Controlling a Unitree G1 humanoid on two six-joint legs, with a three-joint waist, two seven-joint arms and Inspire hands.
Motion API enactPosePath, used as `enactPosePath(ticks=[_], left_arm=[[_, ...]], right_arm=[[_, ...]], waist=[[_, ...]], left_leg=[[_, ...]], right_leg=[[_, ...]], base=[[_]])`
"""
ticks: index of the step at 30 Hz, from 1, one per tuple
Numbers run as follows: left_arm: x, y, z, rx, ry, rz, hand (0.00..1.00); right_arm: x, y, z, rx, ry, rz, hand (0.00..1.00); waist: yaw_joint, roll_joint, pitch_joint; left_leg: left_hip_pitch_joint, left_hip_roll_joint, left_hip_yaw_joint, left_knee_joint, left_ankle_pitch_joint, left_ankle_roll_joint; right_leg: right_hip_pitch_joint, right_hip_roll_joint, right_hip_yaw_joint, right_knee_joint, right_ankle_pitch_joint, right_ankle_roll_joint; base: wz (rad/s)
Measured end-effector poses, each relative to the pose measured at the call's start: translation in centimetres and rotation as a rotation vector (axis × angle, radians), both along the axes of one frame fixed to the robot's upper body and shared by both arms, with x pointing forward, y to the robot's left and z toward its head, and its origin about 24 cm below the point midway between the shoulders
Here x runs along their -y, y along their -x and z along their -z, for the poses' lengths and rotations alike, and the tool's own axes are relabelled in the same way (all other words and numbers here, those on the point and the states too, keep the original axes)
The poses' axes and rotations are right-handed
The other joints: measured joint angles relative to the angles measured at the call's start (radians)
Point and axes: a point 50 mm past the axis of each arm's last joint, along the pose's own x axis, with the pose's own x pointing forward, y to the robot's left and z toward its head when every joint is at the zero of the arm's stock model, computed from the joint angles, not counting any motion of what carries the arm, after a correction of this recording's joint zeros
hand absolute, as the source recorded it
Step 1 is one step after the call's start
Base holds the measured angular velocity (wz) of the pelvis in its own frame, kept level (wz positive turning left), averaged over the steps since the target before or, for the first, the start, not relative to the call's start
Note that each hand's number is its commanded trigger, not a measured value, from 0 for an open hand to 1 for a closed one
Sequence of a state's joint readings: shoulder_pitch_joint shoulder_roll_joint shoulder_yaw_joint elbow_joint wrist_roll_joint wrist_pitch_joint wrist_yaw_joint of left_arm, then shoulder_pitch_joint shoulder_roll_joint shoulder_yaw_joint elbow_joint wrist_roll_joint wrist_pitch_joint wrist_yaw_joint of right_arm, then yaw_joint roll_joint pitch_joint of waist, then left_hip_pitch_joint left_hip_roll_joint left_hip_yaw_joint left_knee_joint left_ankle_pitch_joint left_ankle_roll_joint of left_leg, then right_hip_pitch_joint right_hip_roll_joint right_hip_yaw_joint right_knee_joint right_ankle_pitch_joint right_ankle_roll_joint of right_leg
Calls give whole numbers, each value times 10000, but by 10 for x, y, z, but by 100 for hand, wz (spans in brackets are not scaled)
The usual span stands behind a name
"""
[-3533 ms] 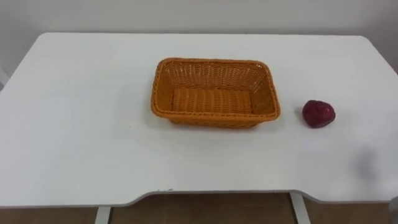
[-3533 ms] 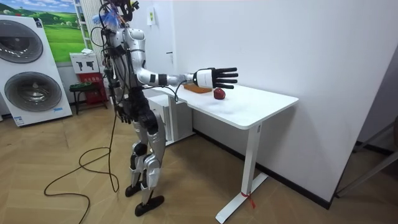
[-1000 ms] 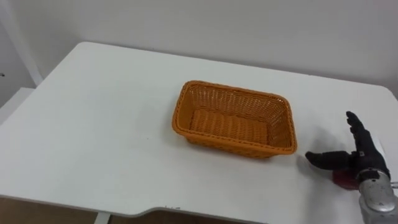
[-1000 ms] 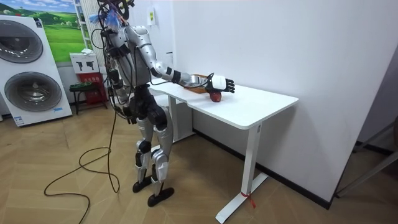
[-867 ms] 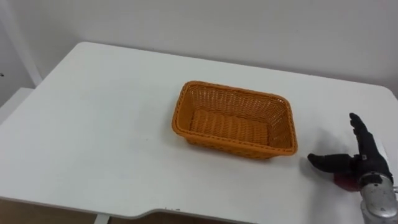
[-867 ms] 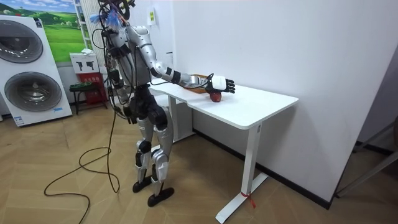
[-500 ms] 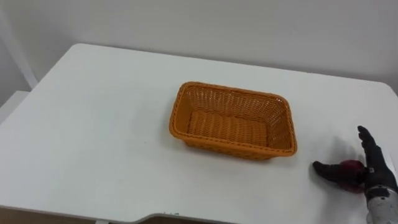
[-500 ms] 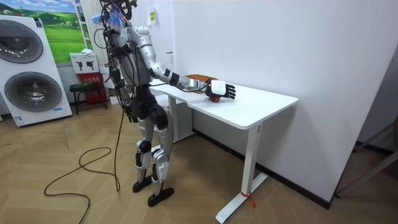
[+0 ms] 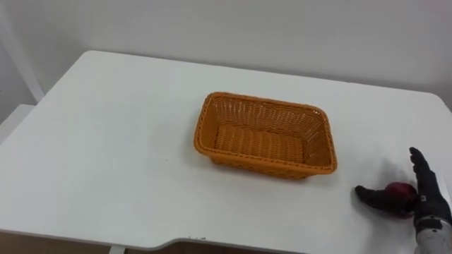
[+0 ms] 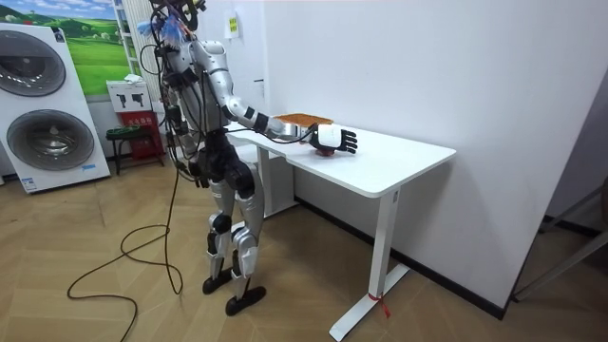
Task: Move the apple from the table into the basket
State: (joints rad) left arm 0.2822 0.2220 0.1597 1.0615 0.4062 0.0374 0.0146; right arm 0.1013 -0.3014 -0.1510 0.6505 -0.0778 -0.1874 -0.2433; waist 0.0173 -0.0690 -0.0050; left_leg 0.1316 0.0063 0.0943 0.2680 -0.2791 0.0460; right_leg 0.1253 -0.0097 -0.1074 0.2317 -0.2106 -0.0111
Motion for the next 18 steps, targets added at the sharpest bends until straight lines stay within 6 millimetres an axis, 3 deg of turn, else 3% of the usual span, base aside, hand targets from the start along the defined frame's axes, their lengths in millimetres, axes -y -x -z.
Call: enactPosePath(ticks=[6, 14, 18], left_arm=[[2, 3, 1, -185, 69, 31, 0], [1, 0, 1, -37, -70, 44, 0], [1, -3, 1, 103, -248, 69, 0]], right_arm=[[-1, 4, 1, 217, 113, 449, 100], [6, 8, -1, 403, 669, 1059, 100], [3, 9, 0, 352, 819, 982, 100]], waist=[[-146, 34, -20], [-145, 252, -118], [-144, 281, -101]], left_leg=[[35, 16, 89, -99, -5, 10], [212, 58, 125, -291, -4, -5], [310, 52, 138, -373, -5, -4]], right_leg=[[38, 109, 184, -124, 101, 44], [76, 166, 189, -142, 106, 37], [128, 167, 162, -138, 105, 38]], base=[[-5], [0], [0]])
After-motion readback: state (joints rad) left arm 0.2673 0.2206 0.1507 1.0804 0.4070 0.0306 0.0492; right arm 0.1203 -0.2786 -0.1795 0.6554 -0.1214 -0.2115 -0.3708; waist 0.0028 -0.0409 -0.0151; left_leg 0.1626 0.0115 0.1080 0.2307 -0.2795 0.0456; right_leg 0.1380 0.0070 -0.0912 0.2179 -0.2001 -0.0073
